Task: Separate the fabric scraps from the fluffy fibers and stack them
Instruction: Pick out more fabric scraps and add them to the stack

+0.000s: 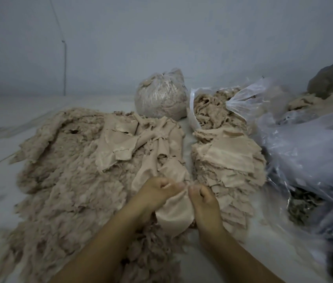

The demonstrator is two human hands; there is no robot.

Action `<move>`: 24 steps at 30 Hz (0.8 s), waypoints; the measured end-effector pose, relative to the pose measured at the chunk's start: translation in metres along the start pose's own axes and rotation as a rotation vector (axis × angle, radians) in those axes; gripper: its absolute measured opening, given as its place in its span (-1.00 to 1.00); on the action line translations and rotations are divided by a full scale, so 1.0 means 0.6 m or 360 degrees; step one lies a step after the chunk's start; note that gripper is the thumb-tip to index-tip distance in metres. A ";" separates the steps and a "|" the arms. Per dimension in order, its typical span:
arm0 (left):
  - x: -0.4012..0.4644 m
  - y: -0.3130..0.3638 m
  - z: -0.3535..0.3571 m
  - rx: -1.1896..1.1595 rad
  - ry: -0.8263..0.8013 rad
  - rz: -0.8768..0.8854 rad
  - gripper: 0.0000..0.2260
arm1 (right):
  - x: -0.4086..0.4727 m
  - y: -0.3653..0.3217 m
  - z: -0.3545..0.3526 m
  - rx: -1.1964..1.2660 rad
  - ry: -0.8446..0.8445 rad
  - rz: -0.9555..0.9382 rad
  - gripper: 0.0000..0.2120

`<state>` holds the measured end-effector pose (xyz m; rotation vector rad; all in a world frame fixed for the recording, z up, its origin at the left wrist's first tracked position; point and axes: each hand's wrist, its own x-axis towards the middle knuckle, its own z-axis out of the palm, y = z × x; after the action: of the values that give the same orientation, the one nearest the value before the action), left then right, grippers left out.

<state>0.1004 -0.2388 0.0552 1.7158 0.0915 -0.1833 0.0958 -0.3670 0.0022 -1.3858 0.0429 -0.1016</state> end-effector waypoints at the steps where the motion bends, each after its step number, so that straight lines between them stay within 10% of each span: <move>1: -0.001 0.001 -0.003 -0.0128 0.0014 0.0005 -0.78 | 0.000 0.000 -0.002 -0.0006 0.0019 -0.0016 -0.70; 6: -0.001 0.001 -0.024 -0.0169 0.0163 0.0133 -0.60 | -0.003 -0.005 -0.010 0.0109 -0.0047 0.0074 -0.62; 11: -0.021 0.001 -0.027 0.0259 -0.0238 0.0076 -0.71 | -0.007 -0.016 -0.020 0.0055 -0.0082 0.0022 -0.57; 19: -0.007 -0.005 -0.055 -0.0596 0.0106 -0.0014 -0.79 | -0.014 -0.012 -0.010 0.0238 0.0077 0.0208 -0.55; 24: -0.019 0.005 -0.034 -0.0321 -0.0205 0.0184 -0.68 | -0.030 -0.010 0.011 0.0510 -0.0442 0.0342 -0.49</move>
<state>0.0912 -0.2184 0.0629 1.5000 -0.0822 -0.1914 0.0783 -0.3599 0.0086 -1.0574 -0.0542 0.2542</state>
